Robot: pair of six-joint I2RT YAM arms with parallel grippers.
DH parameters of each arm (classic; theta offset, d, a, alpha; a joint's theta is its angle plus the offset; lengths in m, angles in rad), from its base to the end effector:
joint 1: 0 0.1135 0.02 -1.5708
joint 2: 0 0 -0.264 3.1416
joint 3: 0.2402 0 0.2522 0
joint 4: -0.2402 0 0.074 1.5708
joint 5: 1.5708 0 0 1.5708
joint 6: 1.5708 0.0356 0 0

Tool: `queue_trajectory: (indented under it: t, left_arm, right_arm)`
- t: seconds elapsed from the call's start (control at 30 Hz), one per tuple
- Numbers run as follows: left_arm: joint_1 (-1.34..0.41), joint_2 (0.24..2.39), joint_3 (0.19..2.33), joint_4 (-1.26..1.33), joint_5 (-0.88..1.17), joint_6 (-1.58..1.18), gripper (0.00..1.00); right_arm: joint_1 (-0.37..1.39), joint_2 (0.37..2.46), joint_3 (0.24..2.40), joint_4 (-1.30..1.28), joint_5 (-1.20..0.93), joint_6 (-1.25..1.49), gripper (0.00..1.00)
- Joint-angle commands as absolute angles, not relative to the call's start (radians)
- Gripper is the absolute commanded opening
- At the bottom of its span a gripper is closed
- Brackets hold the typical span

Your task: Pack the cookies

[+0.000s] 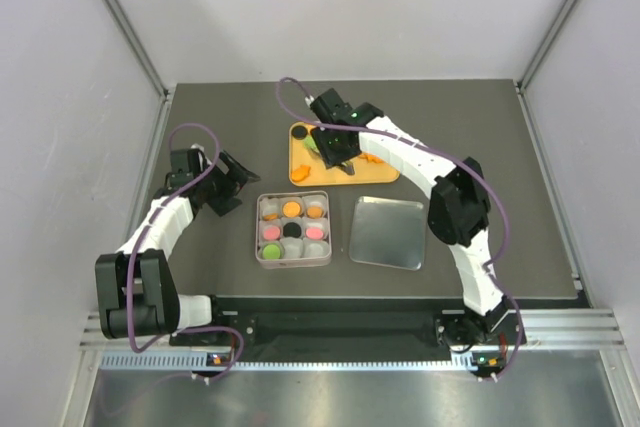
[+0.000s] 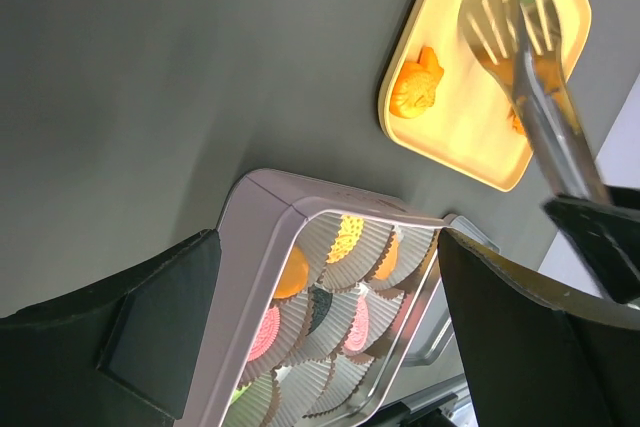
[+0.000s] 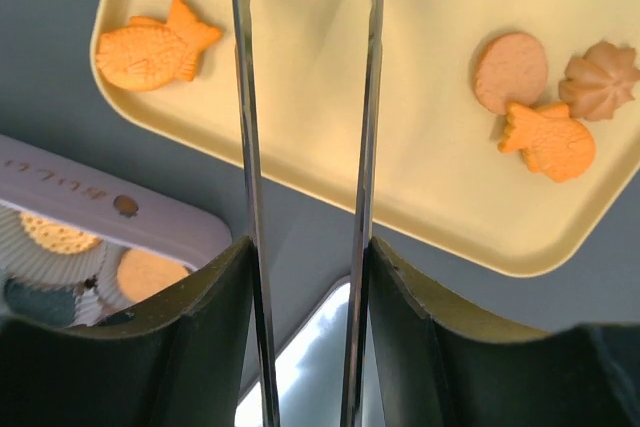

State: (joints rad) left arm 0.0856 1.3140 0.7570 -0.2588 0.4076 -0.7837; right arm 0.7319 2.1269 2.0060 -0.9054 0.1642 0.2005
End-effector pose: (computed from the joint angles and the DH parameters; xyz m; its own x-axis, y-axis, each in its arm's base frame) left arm 0.2659 0.0087 0.2126 -0.6496 -0.7062 -0.2816 -0.3761 0.6204 -0.6882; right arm 0.3508 0.3073 0.2744 -0.7423 -0.4027 -0.5355 -0.4576 0.8885 -0.0339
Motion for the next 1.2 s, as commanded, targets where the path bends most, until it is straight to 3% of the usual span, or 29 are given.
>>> queue_trajectory:
  t: [0.0,0.87,1.17]
  left_arm:
    - [0.094,1.313,0.769,-0.225,0.422,-0.778,0.94]
    - [0.094,1.321,0.761,-0.212,0.431,-0.785,0.94]
    - [0.094,1.322,0.761,-0.21,0.43,-0.785,0.94]
  right_arm:
    - [0.729,2.14,2.088,-0.874,0.189,0.184,0.47]
    - [0.706,2.264,2.157,-0.839,0.135,0.21,0.47]
    - [0.703,2.273,2.154,-0.813,0.133,0.224,0.4]
